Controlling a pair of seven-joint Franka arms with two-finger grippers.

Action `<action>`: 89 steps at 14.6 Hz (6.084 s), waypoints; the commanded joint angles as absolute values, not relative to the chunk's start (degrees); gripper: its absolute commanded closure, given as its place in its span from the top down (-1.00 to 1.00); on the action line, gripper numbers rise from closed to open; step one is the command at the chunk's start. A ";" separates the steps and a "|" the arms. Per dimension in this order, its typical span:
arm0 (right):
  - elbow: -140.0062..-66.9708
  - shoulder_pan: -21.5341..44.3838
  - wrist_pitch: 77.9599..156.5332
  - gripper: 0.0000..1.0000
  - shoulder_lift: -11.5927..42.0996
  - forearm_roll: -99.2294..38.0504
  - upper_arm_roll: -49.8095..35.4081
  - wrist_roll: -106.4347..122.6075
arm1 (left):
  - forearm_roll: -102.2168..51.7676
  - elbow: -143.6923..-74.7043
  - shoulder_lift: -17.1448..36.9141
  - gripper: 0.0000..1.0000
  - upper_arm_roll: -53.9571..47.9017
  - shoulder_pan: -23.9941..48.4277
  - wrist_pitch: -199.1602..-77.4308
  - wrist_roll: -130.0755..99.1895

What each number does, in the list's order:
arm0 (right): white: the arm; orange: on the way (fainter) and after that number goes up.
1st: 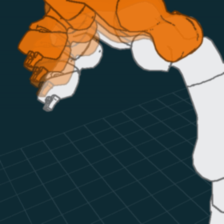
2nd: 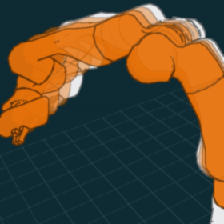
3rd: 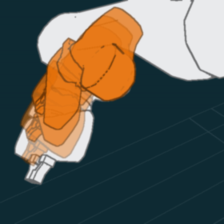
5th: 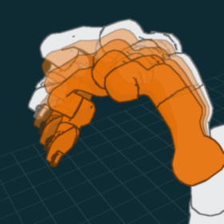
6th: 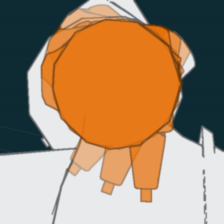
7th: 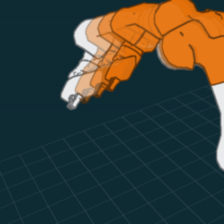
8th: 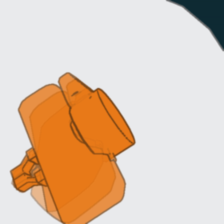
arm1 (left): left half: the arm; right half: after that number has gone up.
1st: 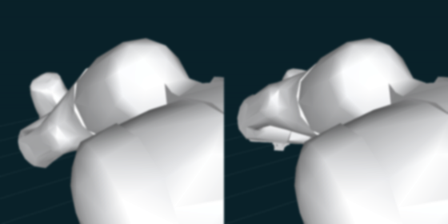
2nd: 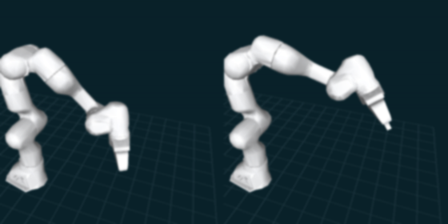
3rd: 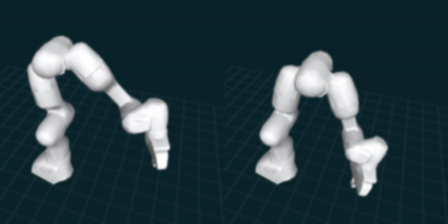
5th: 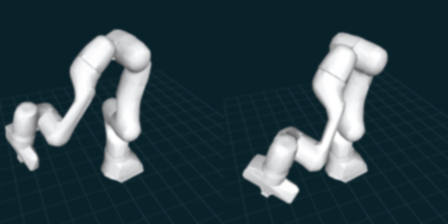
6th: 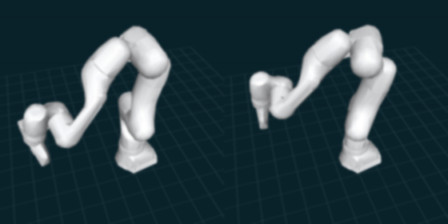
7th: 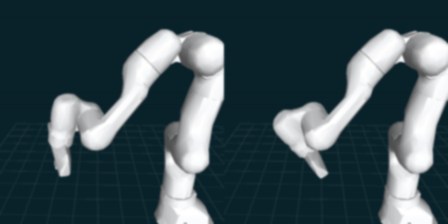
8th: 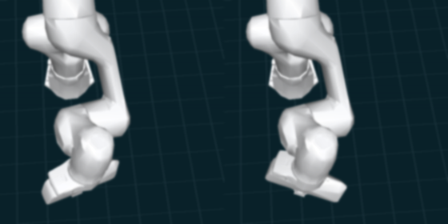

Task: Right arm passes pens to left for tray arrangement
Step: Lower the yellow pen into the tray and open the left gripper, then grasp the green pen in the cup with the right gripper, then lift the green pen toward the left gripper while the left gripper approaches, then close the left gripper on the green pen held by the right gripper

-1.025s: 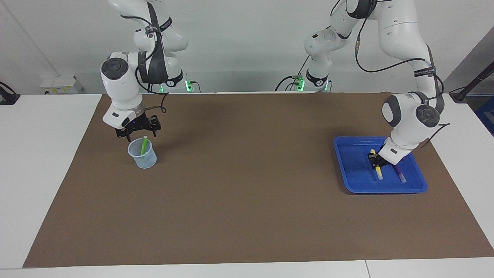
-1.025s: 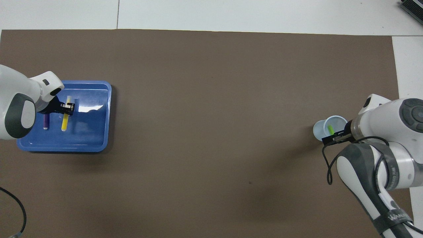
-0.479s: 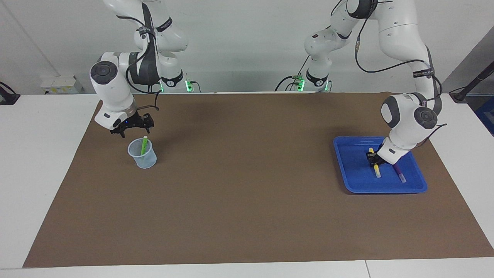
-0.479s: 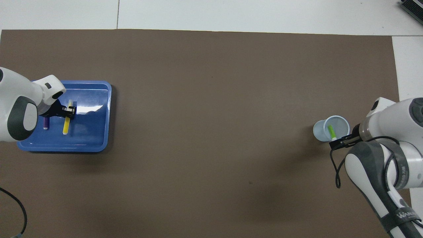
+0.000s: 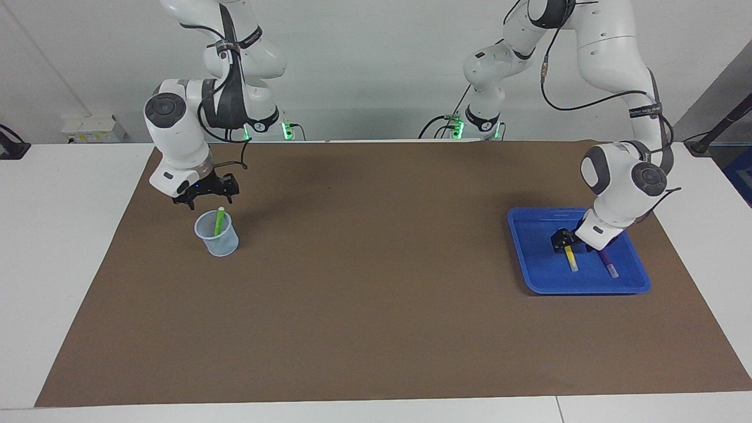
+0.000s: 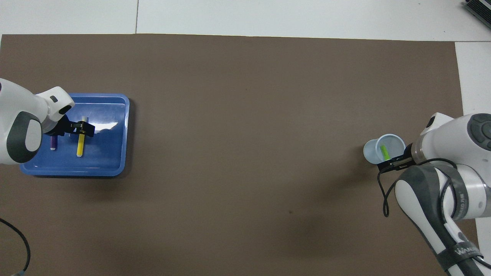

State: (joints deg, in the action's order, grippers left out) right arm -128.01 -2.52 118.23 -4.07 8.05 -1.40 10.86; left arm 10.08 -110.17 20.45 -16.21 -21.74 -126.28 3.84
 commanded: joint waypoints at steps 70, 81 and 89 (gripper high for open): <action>-111.70 -2.46 89.91 -1.00 -12.13 -45.86 -9.14 17.74 | -28.39 -107.05 -5.36 1.00 -24.69 -1.49 -107.56 -79.28; -115.66 -0.37 93.42 -1.00 -13.62 -59.14 -10.63 24.70 | -30.06 -105.91 -5.71 1.00 -25.84 0.97 -116.54 -96.07; -116.28 2.11 96.86 -1.00 -13.80 -59.94 -10.63 23.38 | -29.53 -105.38 -5.80 1.00 -25.93 5.35 -114.36 -96.41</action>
State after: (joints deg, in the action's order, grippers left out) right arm -114.30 2.65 95.89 -12.04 -57.98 -10.45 23.32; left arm -29.53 -105.38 -5.10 -26.31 3.03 -115.54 -95.09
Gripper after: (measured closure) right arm 0.833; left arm 0.000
